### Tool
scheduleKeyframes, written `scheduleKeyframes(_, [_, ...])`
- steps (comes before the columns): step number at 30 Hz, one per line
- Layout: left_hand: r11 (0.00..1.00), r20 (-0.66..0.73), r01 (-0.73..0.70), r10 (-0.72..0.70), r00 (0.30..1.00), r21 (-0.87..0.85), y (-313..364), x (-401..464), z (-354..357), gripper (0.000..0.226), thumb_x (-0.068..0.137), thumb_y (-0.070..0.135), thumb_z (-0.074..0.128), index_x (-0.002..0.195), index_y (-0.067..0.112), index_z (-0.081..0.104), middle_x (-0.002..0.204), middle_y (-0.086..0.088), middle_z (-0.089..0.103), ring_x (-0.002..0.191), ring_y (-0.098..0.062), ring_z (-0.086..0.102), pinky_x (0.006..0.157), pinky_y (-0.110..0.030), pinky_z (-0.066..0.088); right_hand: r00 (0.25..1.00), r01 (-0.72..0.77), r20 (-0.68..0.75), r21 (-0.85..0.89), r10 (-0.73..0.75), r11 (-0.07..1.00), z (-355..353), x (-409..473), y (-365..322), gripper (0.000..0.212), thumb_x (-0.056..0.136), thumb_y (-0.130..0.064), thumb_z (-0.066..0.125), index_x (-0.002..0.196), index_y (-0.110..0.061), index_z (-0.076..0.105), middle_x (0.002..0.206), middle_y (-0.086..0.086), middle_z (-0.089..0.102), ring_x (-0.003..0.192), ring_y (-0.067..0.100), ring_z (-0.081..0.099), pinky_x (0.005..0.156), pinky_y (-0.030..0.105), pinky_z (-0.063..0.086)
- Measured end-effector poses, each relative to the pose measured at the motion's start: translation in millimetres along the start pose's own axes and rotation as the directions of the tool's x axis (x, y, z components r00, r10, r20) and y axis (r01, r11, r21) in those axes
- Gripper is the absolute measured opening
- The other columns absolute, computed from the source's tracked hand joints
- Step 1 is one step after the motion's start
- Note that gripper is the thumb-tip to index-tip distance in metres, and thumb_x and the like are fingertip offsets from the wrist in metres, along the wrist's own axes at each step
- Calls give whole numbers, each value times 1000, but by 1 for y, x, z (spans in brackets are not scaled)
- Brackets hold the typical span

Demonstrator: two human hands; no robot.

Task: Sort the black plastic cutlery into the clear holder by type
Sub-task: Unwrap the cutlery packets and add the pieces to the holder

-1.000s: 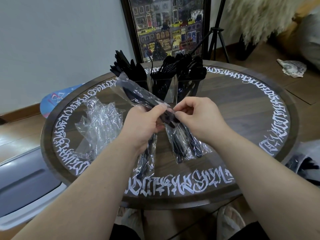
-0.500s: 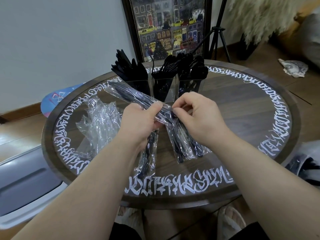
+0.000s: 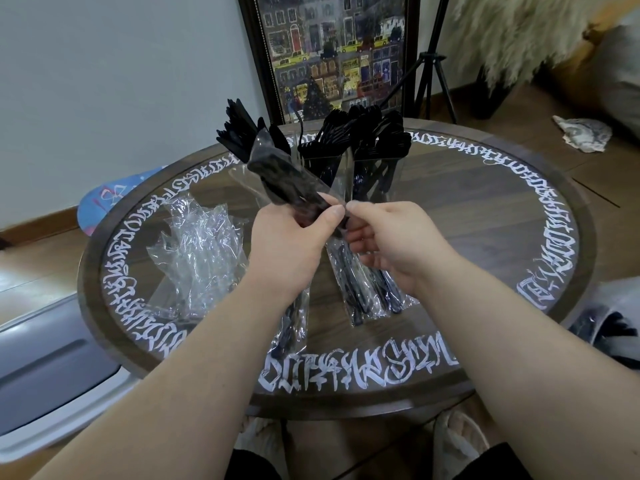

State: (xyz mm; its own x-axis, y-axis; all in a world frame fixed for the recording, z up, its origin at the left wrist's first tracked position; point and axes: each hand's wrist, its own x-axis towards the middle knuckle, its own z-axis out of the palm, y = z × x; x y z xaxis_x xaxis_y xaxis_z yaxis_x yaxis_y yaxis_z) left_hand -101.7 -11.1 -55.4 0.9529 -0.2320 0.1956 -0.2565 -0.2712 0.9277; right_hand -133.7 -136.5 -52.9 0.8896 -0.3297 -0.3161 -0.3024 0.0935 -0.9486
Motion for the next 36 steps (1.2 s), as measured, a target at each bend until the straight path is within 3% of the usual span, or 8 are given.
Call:
scheduleKeyframes(7, [997,17,12,-11,1000,-72,2,-2,3,9,83,5,69,92,6,72,88,1,72,81,0,65,72,-10,48,999,-47,16,96,46,994,-2,2,-1,24,91,-21,56,70,-9,60,61,4,59,50,12,51,46,22,41])
scheduleKeyframes(13, [999,9,36,-36,999,-30,-1,0,2,8,83,10,69,89,14,73,87,4,73,86,-7,67,87,-31,54,999,31,-21,76,-29,997,-3,7,4,20,85,-4,53,66,-8,59,65,8,59,53,13,53,46,21,41])
scheduleKeyframes(18, [991,-57,112,-117,992,-75,-3,4,1,8,74,31,71,80,29,74,80,3,74,81,-20,70,85,-49,54,994,98,-48,20,-97,995,-5,11,7,26,82,-2,55,57,-8,59,67,10,65,64,18,59,60,28,50])
scheduleKeyframes(22, [972,-90,188,-202,975,-144,-4,7,1,11,70,37,70,72,28,74,79,-13,73,81,-38,68,78,-54,55,990,129,-53,-2,-129,992,-7,10,5,29,82,-6,58,54,-12,63,68,11,67,67,19,61,67,34,51])
scheduleKeyframes(25, [982,-65,149,-157,985,-120,-3,7,-1,5,76,30,71,79,28,75,82,-1,75,83,-24,71,84,-49,55,999,47,-5,105,-47,993,-7,7,2,33,90,-30,58,70,-5,66,70,10,67,63,17,60,60,29,50])
scheduleKeyframes(27, [991,-55,109,-114,992,-82,-4,5,-1,6,80,23,72,81,28,75,82,6,75,83,-14,70,87,-47,54,1000,27,-8,45,-26,999,-6,7,3,38,89,-40,60,74,-5,66,68,7,66,61,15,59,56,27,49])
scheduleKeyframes(31, [994,-51,87,-90,995,-65,-3,3,0,16,83,17,71,77,32,75,78,8,74,79,-11,69,86,-43,55,997,78,-29,6,-78,997,-1,8,8,23,88,-19,64,67,-10,61,68,6,63,62,14,56,53,24,45])
scheduleKeyframes(36, [980,-75,162,-171,982,-114,-4,6,-1,10,83,26,71,76,21,75,78,-13,72,72,-32,68,77,-53,56,991,122,-54,26,-120,992,-1,9,8,26,79,0,65,56,-10,56,66,10,63,66,18,59,60,26,50])
